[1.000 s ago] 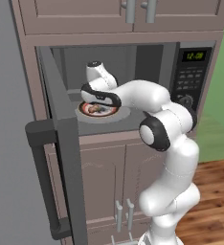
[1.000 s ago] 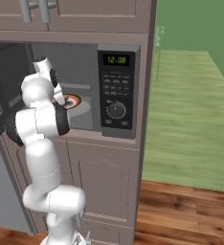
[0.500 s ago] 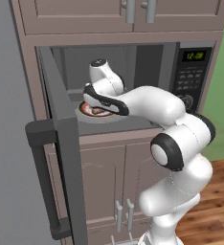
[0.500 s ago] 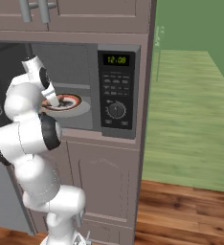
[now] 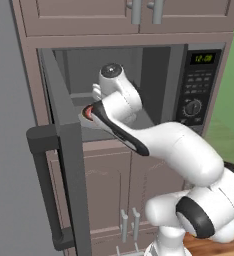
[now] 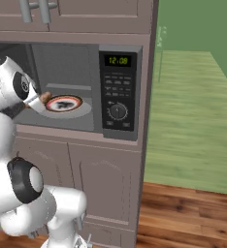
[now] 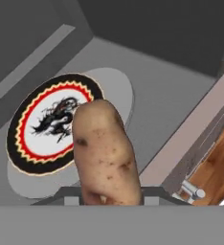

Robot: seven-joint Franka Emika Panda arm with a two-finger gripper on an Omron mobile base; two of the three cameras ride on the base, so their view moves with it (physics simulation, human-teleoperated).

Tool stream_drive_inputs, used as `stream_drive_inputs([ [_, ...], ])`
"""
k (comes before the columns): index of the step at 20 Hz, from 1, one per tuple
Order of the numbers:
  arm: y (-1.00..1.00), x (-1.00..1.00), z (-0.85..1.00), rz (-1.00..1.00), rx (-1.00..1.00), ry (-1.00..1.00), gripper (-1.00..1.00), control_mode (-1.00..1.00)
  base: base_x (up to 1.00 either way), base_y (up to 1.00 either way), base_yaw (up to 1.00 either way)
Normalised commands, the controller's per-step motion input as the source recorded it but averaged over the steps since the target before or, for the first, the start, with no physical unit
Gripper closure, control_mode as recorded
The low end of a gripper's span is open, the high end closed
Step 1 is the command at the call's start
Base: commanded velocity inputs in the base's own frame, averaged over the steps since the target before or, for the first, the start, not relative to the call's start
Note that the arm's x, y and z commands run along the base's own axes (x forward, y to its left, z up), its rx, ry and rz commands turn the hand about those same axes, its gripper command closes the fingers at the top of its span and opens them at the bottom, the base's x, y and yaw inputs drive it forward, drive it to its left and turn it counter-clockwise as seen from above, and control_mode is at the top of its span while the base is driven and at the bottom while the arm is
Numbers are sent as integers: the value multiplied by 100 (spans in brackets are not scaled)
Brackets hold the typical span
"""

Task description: Retrieve the reheated potato from the microwave, then place the potato, cheese, and condiment on the cutting board.

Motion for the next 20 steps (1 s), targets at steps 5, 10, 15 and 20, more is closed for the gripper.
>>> stream_drive_inputs([
  [5,-23,-100,59,5,0,0,100,-100,0,0,0],
  [10,-41,-100,56,8,2,4,100,-100,0,0,0],
  [15,-53,-99,37,12,1,8,100,-100,0,0,0],
  [20,-48,-65,11,15,0,6,100,-100,0,0,0],
])
